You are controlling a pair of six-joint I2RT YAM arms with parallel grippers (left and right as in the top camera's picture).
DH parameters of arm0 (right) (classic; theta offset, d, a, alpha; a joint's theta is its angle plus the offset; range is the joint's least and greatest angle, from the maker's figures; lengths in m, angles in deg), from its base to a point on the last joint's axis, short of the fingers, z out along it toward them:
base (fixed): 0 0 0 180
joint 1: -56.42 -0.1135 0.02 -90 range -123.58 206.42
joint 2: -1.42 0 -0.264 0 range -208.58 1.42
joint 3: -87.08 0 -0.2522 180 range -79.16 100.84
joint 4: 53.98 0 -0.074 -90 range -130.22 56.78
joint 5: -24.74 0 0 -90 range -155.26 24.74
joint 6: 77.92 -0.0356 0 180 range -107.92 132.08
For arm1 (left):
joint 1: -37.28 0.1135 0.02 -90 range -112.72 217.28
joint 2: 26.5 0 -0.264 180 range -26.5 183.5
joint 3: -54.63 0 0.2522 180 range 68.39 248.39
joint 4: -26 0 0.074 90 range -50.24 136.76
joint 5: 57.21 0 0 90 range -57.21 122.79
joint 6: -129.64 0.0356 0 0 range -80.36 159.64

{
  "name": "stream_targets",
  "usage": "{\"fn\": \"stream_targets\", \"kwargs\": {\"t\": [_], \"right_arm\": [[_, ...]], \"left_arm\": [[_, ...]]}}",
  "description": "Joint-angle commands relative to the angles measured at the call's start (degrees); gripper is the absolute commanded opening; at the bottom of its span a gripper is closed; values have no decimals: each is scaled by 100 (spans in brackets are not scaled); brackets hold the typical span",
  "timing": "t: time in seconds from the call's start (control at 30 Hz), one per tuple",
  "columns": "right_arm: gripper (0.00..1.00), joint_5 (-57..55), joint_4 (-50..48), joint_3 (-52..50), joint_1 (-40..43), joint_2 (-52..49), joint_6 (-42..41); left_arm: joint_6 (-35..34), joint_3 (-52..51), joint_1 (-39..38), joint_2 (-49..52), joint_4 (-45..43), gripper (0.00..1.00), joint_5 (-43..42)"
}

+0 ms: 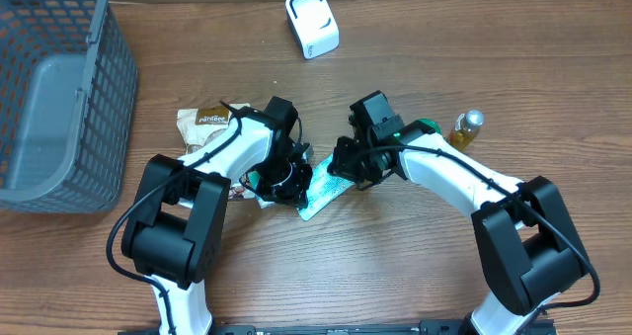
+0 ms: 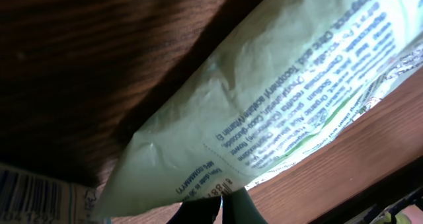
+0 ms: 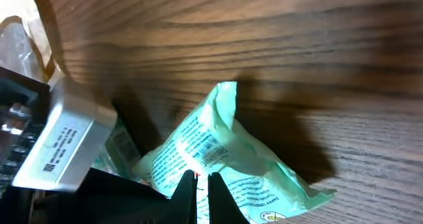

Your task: Scan the item barcode

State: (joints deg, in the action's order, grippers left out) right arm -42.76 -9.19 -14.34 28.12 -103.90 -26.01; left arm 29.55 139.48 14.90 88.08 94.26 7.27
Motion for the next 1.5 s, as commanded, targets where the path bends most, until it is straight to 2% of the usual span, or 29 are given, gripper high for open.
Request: {"fn": "stream_targets", "kwargs": {"t": [0.0, 0.17, 0.3, 0.57, 0.7, 1.0, 1.47], "right_arm": [[3, -13, -13, 105, 13, 20, 223], [4, -55, -11, 105, 13, 20, 219], [4, -149, -11, 105, 13, 20, 216], [4, -404, -13, -39, 13, 15, 179], [4, -494, -37, -188, -11, -70, -94], [5, -863, -70, -304, -35, -181, -111], [8, -986, -66, -304, -35, -181, -107]], "left_arm": [[70, 52, -11, 111, 46, 4, 129], [-105, 162, -13, -551, -44, 4, 11], [-293, 160, -15, -669, -186, 4, 219], [-538, -68, -76, -328, -713, 4, 304], [-533, -98, -138, -4, -684, 4, 409], [-487, -94, -125, 564, -629, 4, 813], [-520, 216, -42, -960, -212, 4, 1211]]}}
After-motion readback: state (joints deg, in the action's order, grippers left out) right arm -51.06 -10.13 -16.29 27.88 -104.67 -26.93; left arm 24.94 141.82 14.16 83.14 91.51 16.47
